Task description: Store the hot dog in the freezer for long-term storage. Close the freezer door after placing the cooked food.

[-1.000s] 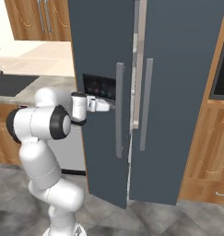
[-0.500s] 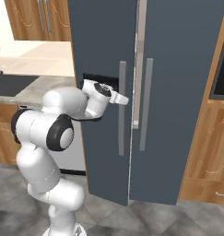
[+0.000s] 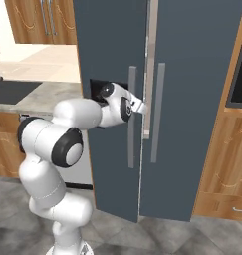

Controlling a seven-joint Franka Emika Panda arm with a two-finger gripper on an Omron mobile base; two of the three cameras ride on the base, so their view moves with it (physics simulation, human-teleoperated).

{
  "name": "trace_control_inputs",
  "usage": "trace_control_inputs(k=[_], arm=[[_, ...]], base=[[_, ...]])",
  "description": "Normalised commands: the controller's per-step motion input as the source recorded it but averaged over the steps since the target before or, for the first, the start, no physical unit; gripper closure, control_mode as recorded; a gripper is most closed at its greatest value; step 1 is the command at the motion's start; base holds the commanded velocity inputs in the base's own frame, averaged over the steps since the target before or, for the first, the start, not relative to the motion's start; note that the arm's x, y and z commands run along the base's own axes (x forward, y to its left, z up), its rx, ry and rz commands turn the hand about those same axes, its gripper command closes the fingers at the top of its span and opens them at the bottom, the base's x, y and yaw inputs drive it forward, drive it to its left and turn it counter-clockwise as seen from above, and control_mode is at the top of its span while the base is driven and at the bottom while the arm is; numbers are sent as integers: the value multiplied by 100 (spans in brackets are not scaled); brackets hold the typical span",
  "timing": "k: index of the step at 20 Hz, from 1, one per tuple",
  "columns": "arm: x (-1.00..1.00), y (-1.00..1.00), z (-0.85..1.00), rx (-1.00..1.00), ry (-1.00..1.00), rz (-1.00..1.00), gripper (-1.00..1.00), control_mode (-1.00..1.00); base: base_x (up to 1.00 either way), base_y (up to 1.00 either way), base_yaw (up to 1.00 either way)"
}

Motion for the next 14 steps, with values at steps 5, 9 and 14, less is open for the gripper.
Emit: trace_control_inputs(k=[5,9,14], arm=[[0,0,35,38,4,28,-100,-100],[0,14,8,27,1,20,-100,-100],[6,15,25,-8,6,2,-100,-100]], base=[[0,0,0],[0,0,0],[0,0,0]])
